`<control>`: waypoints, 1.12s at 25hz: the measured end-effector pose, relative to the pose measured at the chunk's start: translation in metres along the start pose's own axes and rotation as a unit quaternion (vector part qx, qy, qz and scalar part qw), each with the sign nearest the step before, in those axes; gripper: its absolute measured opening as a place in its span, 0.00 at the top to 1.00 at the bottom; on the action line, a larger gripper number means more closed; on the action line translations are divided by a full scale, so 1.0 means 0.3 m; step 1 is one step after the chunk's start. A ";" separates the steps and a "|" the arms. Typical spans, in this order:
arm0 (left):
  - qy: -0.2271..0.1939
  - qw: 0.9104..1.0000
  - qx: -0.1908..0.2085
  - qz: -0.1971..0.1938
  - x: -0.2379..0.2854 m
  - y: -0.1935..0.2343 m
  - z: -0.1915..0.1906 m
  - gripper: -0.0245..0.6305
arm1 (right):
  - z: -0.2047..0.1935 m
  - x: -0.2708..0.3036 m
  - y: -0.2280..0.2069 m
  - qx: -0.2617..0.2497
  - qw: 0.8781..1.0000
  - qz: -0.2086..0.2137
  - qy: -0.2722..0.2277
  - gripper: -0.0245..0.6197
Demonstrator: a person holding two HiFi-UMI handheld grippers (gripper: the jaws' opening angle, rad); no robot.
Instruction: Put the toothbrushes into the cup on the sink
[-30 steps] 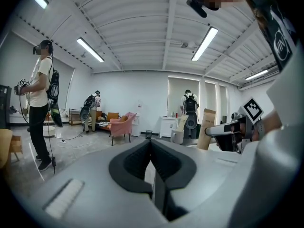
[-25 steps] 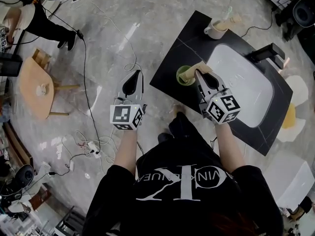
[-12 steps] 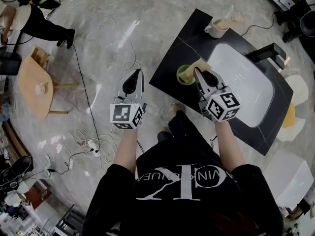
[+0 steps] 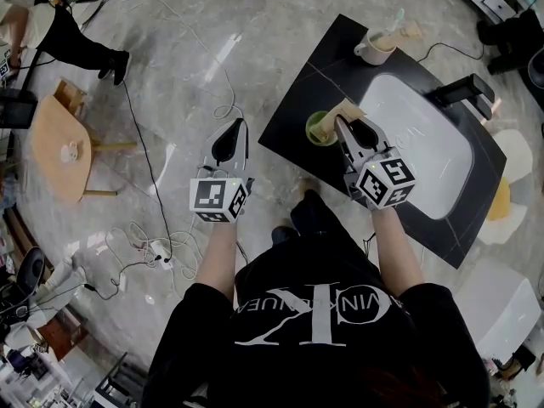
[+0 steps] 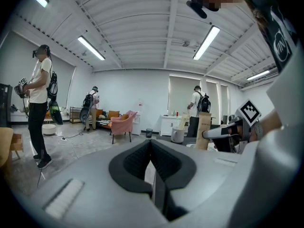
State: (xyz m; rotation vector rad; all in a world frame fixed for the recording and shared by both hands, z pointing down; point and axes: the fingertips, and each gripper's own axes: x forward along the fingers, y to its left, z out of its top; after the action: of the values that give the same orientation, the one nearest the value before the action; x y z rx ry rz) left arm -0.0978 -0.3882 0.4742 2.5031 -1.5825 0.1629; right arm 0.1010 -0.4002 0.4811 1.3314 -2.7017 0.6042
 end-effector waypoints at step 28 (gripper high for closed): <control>-0.009 1.000 0.002 0.000 -0.016 -0.003 0.037 0.95 | 0.059 -0.037 0.001 0.000 0.999 0.011 -0.031 0.73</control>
State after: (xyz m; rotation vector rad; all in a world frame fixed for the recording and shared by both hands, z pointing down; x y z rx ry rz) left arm -0.0990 -0.3858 0.4624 2.5142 -1.5919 0.1443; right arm 0.1096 -0.3985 0.4621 1.3430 -2.7690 0.5751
